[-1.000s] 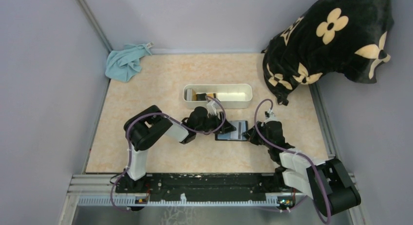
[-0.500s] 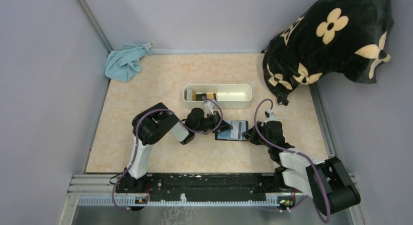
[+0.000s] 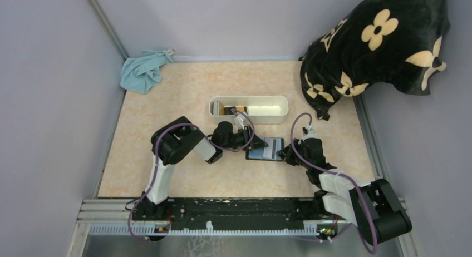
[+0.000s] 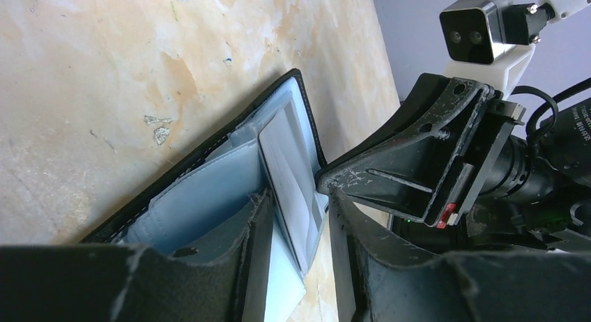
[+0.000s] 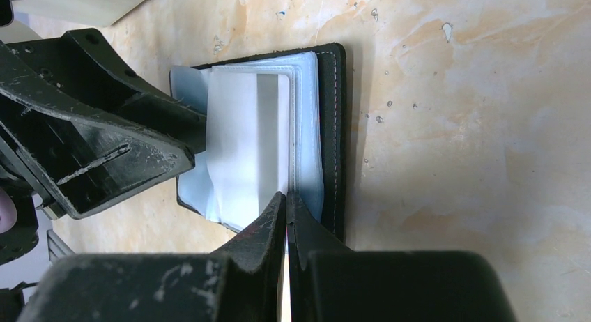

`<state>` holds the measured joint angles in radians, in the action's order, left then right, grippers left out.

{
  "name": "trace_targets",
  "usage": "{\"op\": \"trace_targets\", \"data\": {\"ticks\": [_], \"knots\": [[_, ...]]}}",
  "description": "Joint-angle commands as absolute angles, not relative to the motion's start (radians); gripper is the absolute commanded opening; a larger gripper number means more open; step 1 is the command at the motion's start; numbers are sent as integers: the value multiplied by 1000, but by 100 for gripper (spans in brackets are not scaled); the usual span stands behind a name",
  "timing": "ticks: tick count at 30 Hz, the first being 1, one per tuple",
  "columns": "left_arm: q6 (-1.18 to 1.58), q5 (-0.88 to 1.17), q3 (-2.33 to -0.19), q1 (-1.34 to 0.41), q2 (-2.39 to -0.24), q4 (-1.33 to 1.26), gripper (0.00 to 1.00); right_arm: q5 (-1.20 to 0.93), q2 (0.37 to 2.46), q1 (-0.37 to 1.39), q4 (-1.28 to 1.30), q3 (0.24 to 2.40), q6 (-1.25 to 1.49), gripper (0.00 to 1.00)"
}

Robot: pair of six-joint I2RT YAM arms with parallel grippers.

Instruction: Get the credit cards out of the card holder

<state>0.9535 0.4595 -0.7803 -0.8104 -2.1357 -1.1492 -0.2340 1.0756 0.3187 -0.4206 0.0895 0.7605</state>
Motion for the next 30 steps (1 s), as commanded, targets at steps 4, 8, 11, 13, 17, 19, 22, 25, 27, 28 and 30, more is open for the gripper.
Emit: {"op": "trace_targets", "data": {"ticks": [4, 8, 11, 13, 17, 19, 22, 25, 27, 28, 30], "knots": [[997, 600, -801, -855, -2161, -1122, 37, -272, 1105, 339, -390, 81, 757, 3], [1076, 641, -799, -857, -2175, -1212, 27, -272, 1112, 339, -401, 80, 761, 3], [1147, 672, -802, -857, -2181, -1295, 24, -264, 1112, 339, -398, 78, 761, 3], [1150, 676, -805, -857, -2176, -1296, 24, -260, 1114, 339, -397, 77, 761, 3], [1096, 654, -794, -857, -2168, -1229, 18, -261, 1111, 339, -399, 74, 765, 3], [1080, 648, -789, -857, -2171, -1202, 7, -260, 1105, 338, -395, 71, 765, 3], [1055, 638, -781, -857, -2171, -1168, 1, -256, 1089, 339, -382, 69, 765, 3], [1012, 621, -774, -857, -2158, -1109, 0, -249, 1070, 339, -363, 71, 762, 3], [973, 604, -774, -857, -2144, -1052, 0, -246, 1058, 339, -349, 72, 760, 3], [955, 595, -771, -857, -2135, -1029, 0, -243, 1051, 339, -341, 73, 759, 3], [920, 580, -762, -856, -2116, -984, 0, -240, 1037, 339, -329, 74, 759, 3]]}}
